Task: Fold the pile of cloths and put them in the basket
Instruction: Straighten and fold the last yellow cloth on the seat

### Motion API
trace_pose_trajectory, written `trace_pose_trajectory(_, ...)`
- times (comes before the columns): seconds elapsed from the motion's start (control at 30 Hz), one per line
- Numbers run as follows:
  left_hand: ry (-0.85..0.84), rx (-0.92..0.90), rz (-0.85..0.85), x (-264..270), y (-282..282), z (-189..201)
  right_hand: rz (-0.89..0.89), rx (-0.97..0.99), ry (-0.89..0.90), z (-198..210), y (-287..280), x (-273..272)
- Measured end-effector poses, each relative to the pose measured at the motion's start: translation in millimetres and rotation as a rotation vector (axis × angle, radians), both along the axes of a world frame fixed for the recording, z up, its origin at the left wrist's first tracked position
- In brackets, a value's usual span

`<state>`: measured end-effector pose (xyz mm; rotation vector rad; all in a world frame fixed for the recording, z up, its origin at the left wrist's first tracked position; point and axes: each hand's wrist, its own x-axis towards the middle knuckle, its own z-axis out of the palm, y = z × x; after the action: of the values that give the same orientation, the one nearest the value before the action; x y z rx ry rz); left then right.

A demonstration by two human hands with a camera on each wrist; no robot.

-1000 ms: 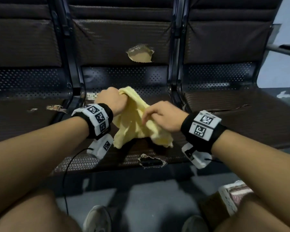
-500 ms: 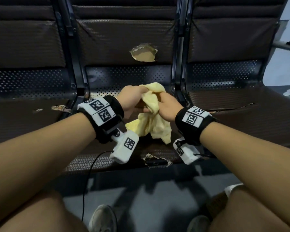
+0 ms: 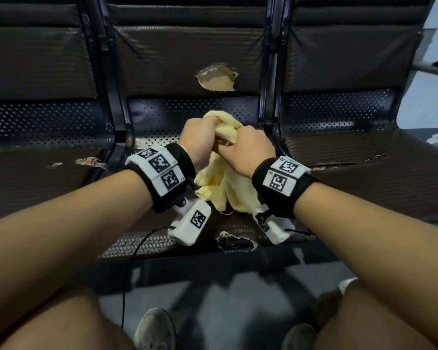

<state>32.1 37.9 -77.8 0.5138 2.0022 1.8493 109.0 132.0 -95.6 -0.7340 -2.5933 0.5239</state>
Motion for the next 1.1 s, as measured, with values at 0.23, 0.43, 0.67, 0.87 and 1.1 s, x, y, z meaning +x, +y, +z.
trace_pose_trajectory(0.23, 0.245, -0.11, 0.027, -2.1, -9.1, -0.1, 0.008, -0.26, 0.094, -8.1, 18.1, 0.4)
trace_pose_trajectory(0.43, 0.168, -0.057, 0.157, -16.3, -17.0, -6.0, 0.132, -0.055, -0.22, -32.5, 30.1, 9.0)
trace_pose_trajectory(0.67, 0.157, 0.002, 0.245, -29.5, -23.8, -10.8, 0.048, 0.013, -0.394, -40.7, 44.5, 21.6)
trace_pose_trajectory(0.87, 0.248, -0.081, 0.276, -49.8, -36.1, -23.7, 0.002, -0.214, 0.067, -23.2, 54.2, 22.1)
trace_pose_trajectory(1.1, 0.198, -0.085, 0.351, -74.6, -51.4, -28.6, 0.246, 0.125, -0.23, -32.4, 66.5, 32.4)
